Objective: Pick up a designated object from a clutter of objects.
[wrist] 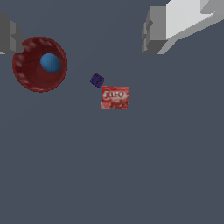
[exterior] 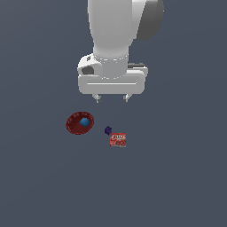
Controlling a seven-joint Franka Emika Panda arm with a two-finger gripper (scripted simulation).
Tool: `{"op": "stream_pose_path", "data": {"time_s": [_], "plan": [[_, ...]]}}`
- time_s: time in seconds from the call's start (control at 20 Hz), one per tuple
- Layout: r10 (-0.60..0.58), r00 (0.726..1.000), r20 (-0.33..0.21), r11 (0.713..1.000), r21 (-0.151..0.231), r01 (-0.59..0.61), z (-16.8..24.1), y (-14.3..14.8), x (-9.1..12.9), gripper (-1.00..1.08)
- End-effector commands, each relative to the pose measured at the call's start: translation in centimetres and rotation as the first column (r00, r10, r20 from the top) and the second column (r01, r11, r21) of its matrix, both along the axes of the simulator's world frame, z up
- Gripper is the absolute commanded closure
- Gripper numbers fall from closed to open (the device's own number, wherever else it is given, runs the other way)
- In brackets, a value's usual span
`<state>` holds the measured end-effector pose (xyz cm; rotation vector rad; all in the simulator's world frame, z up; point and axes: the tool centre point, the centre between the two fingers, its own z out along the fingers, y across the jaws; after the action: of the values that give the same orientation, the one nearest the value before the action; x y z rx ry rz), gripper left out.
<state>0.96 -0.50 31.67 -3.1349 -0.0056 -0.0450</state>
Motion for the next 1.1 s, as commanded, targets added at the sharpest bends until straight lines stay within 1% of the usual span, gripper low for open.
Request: {"op": "stream_pose_path", "data": {"time_s": [0.0,0.15,0.4,0.55,0.8,1.05], "plan": [[0.000,1.000,0.000,1.000,0.000,0.000,0.0,0.0,0.0,-0.92],[0.000,1.000,0.008,1.000,0.004,0.000,0.4,0.3,0.2,-0.92],[0.001,0.999,0.045,1.000,0.021,-0.002,2.3,1.5,1.0,-0.92],[0.001,0.999,0.051,1.000,0.024,-0.003,2.7,1.7,1.1,-0.92],[-0.012,0.999,0.047,1.000,0.026,0.011,1.9,1.6,1.1,-0.92],[-0.058,0.998,0.038,0.998,0.034,0.056,-0.4,1.4,1.3,-0.92]]}}
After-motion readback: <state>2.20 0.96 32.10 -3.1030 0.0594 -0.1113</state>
